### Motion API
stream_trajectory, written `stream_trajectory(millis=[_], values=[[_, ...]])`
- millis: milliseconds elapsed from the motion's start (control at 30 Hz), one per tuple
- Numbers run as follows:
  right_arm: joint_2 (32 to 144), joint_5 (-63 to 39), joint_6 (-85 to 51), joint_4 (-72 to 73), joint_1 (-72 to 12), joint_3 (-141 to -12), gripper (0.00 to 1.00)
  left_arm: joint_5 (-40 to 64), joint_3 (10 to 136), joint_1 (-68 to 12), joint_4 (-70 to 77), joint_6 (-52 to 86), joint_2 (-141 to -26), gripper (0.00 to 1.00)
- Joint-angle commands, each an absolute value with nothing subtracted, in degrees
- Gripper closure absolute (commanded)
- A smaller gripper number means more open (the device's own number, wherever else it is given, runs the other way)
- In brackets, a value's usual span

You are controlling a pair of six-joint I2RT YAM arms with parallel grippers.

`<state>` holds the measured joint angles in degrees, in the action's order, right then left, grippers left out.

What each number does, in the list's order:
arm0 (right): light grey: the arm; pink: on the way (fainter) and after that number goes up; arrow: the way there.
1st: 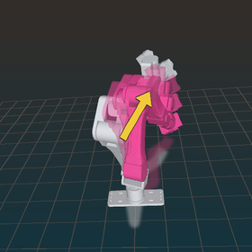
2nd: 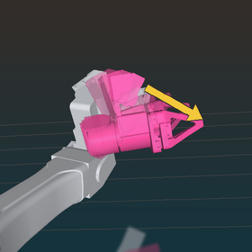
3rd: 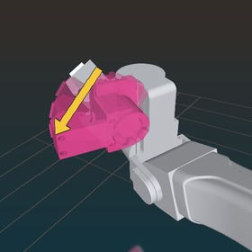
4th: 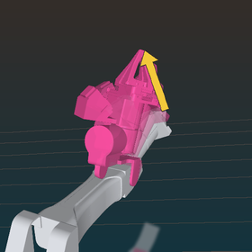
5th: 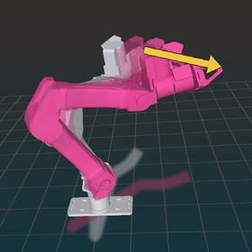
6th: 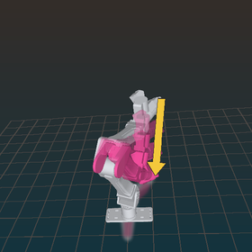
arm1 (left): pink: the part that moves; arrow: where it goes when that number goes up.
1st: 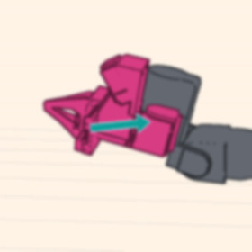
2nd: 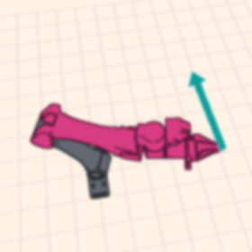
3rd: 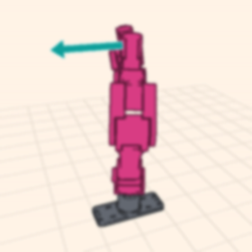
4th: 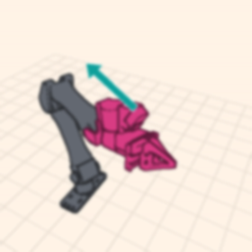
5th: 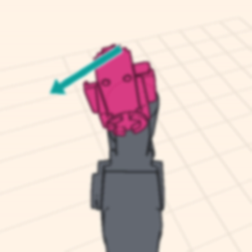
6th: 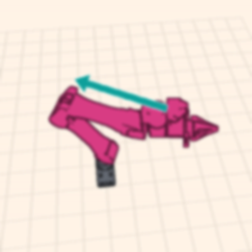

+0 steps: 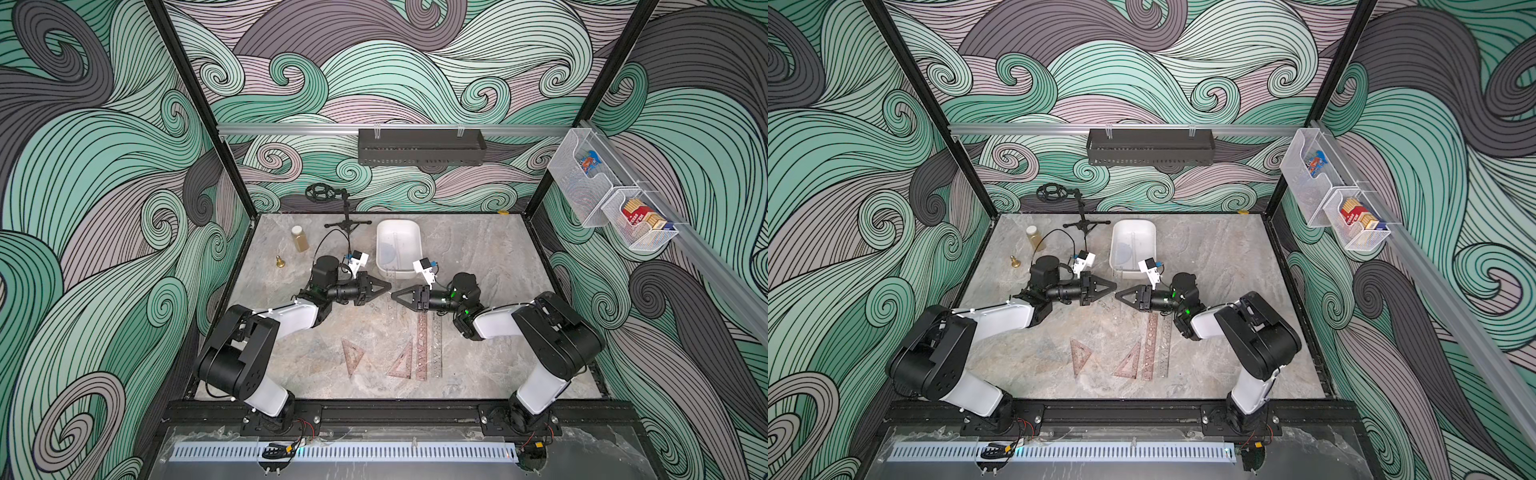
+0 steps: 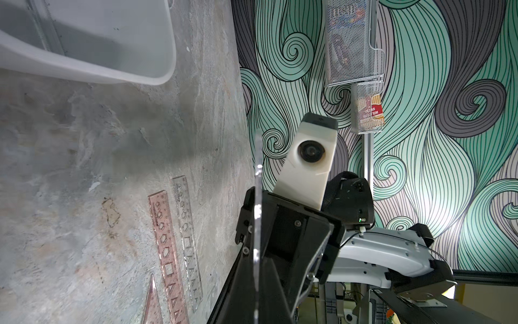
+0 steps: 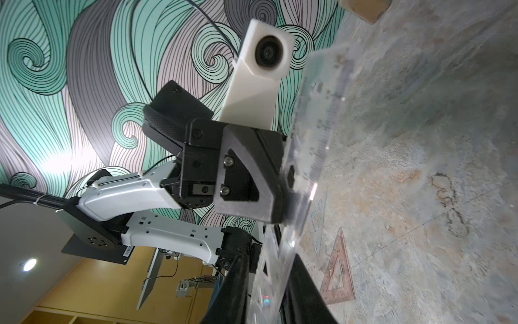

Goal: Put the scattered rulers into the storage box
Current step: Pick up the ruler from the center of the board, then place the ruler in the storage box.

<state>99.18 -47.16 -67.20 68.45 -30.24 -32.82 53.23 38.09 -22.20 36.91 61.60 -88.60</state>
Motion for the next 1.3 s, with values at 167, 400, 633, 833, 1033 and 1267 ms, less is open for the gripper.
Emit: stream_trajectory(millis=[167,400,633,833,1033,1267], values=[[99.7,-48.7,-68.8,70.9,-30.2,-33.9,0.99,53.4,37.9,-22.2,38.0,60.8,-87.6,1.0],[100.2,-38.2,-38.6,24.7,-24.2,-49.5,1.0,47.2,45.4,-19.4,13.0,43.9,-84.5,0.26],[117.2,-22.3,-24.7,6.6,-22.1,-78.9,1.0,38.7,48.6,-16.3,-1.5,33.0,-81.9,0.23],[128.8,-20.2,-22.6,-1.1,-21.8,-95.7,1.0,37.6,46.8,-15.3,-4.1,30.4,-82.0,0.23],[134.2,-21.7,-22.6,-3.7,-23.1,-101.3,0.98,37.2,45.4,-15.0,-3.8,29.5,-82.7,0.23],[138.1,-21.3,-22.4,-6.5,-23.5,-104.7,0.9,37.7,44.9,-15.0,-3.5,29.0,-84.9,0.24]])
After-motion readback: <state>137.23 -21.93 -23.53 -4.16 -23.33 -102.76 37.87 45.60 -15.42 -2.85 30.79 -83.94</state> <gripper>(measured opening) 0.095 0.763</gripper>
